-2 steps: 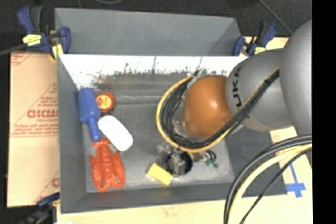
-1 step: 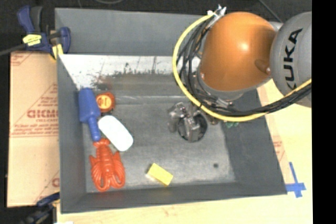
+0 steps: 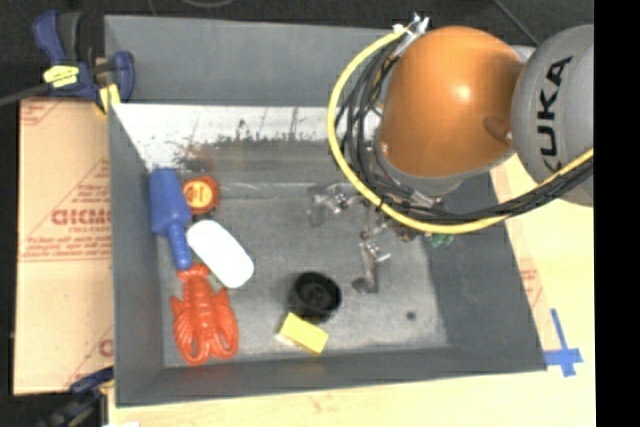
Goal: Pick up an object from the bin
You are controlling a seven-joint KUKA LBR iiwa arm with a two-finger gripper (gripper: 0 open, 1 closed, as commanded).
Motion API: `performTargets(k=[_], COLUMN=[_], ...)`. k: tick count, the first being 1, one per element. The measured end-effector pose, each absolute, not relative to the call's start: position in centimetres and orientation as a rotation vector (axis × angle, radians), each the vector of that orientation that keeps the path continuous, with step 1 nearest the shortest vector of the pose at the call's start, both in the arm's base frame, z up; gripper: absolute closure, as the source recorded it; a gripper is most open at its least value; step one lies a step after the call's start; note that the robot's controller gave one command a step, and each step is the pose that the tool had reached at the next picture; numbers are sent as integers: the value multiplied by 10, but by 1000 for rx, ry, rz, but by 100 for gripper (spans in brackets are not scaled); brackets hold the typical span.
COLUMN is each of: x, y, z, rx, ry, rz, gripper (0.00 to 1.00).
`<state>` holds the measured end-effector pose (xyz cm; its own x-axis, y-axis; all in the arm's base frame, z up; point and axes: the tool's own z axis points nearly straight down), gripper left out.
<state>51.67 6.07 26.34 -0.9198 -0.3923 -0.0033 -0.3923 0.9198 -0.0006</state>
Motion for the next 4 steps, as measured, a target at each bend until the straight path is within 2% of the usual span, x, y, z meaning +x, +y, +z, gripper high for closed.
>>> performTargets(k=[1,2,3,4], x=[517,496,500,493], y=[61,72,72,65], z=[263,225,182,145], rx=[-628,-623,-701,-780], ry=[3075,3072,3057,3039], rz=[1,0,0,0], gripper=[0,0,0,0])
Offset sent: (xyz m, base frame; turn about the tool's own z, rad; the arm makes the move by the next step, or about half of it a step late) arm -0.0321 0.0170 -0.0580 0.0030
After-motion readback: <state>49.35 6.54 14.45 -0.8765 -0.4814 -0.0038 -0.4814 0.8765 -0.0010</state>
